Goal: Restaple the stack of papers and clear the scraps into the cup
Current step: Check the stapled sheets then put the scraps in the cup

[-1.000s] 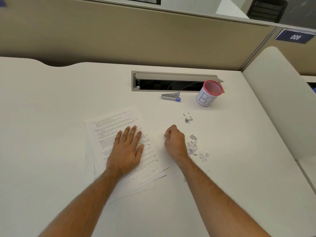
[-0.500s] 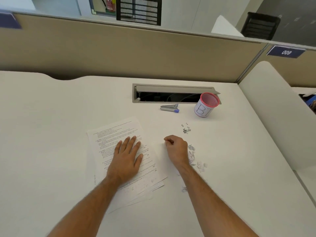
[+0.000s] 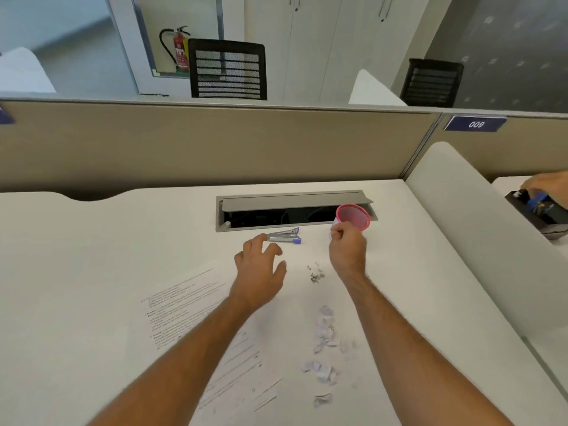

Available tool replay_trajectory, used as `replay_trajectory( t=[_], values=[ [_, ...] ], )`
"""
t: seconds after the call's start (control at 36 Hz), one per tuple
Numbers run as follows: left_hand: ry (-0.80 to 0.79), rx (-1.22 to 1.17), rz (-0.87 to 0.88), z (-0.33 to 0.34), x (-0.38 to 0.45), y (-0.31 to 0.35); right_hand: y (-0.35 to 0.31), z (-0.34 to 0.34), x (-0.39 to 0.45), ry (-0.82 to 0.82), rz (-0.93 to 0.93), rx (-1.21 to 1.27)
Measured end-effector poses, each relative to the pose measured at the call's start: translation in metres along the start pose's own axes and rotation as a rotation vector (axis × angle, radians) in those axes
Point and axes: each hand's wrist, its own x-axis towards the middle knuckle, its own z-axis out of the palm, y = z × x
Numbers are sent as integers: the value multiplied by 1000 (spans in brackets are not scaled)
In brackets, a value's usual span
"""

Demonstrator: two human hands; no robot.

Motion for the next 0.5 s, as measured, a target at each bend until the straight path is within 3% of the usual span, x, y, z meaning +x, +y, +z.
replay_trajectory(
  t=[0.17,0.36,0.5],
  values=[
    [37,-122,25,2,35,27,8,-17,58,144,18,-131],
    [31,-190,4,10,61,32,37,-14,98,50,2,-395],
    [20,-188,-10,15,69,29,40,-17,99,48,-18,-455]
  ],
)
